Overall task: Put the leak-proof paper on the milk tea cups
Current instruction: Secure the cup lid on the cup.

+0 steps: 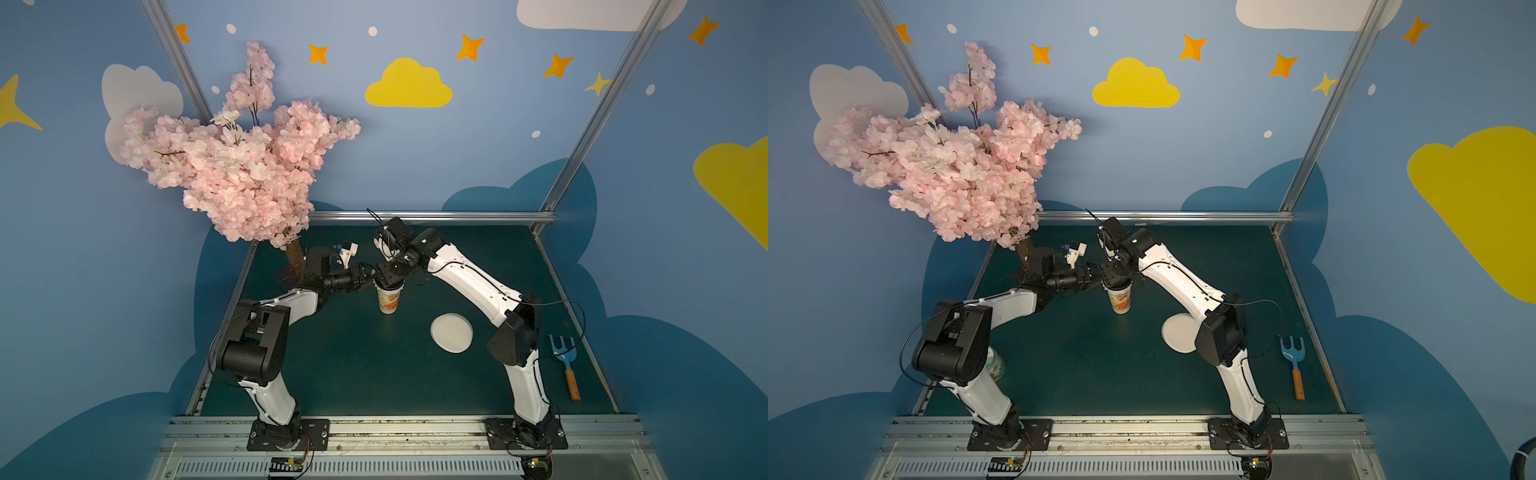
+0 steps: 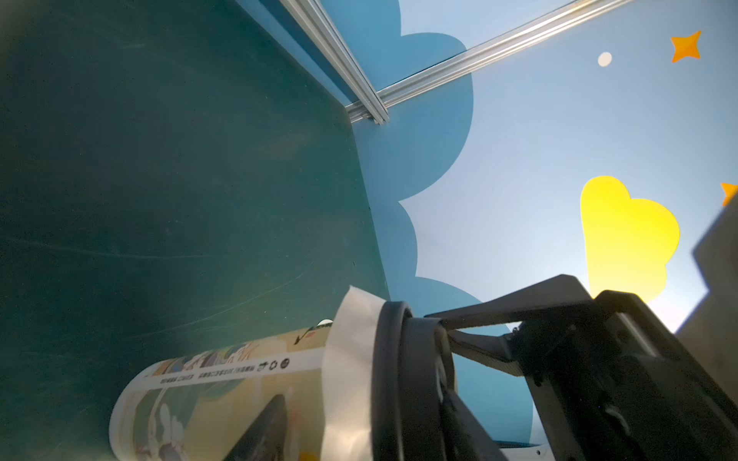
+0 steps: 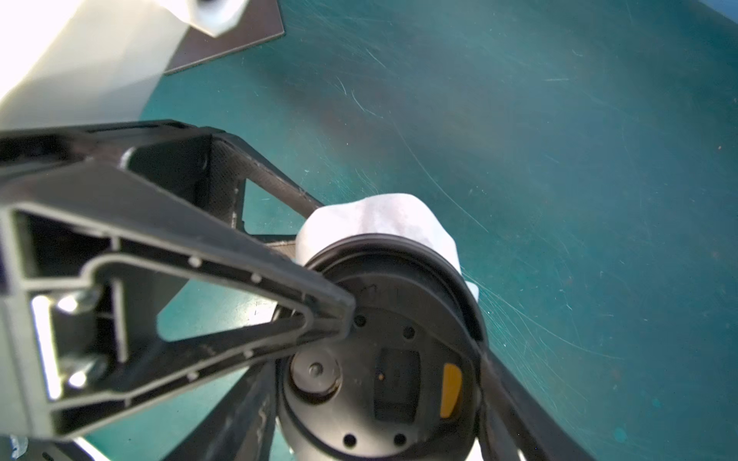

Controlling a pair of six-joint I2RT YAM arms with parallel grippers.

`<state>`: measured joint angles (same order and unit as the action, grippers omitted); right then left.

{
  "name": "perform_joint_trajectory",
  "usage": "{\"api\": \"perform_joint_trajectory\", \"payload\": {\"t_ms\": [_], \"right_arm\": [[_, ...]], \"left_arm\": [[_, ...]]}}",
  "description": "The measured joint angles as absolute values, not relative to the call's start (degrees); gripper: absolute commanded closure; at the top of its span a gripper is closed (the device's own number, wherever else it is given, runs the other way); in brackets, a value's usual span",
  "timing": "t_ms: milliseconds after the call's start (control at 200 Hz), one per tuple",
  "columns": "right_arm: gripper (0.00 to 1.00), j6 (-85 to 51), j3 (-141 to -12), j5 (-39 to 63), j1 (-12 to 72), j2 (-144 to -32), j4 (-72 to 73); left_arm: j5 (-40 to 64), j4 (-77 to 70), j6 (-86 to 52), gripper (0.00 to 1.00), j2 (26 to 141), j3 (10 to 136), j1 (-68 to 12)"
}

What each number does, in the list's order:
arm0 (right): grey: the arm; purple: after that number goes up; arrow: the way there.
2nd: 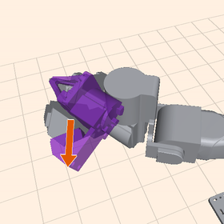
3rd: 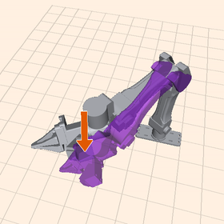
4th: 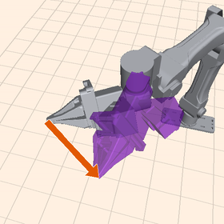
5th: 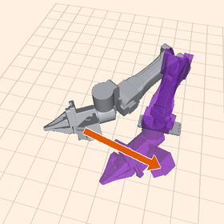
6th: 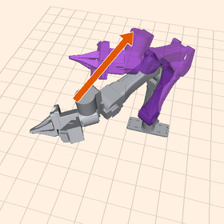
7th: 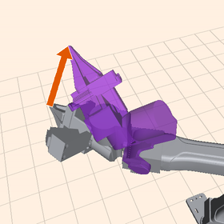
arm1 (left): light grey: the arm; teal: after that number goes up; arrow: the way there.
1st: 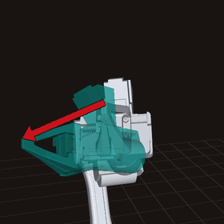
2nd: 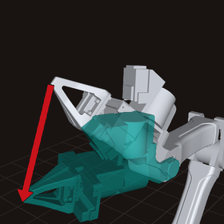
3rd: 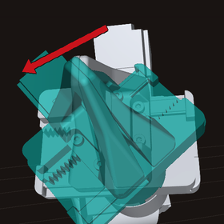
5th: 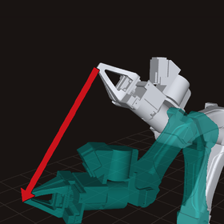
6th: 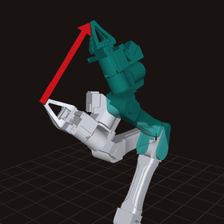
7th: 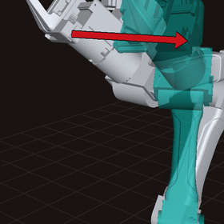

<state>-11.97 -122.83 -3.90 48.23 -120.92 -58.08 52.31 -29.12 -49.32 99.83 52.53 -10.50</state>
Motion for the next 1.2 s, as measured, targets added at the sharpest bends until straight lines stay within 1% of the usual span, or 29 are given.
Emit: {"api": "perform_joint_trajectory", "payload": {"t_ms": [285,355,430,571,636,786,951,1201], "right_arm": [[0.50,-12.8,-111.0,-3.6,48.2,-116.1,-48.4],[0.50,-13.2,-107.8,-3.5,48.1,-114.8,-45.3],[0.50,-13.6,-104.4,-3.3,48.1,-113.3,-41.6],[0.49,-14.1,-99.2,-2.1,47.6,-111.0,-35.6],[0.45,-14.3,-97.5,-1.9,47.4,-110.4,-33.2],[0.42,-14.4,-94.6,-0.9,46.9,-109.4,-28.4],[0.32,-14.5,-94.6,0.2,46.3,-109.1,-26.7],[0.16,-14.3,-95.6,2.6,46.0,-108.1,-28.6]], "left_arm": [[52.2,-28.3,-47.3,0.43,100.0,52.6,-10.4],[52.1,-28.2,-47.0,0.43,100.0,52.4,-10.3],[52.0,-28.6,-46.8,0.46,100.1,52.2,-10.3],[51.8,-29.6,-46.7,0.46,100.3,51.9,-10.3],[51.5,-30.2,-46.7,0.47,100.5,51.9,-10.2],[50.4,-30.1,-46.5,0.48,100.5,52.4,-10.0],[49.0,-27.7,-44.7,0.50,100.2,53.5,-10.0],[47.6,-24.3,-40.7,0.51,98.6,53.6,-10.7]]}}
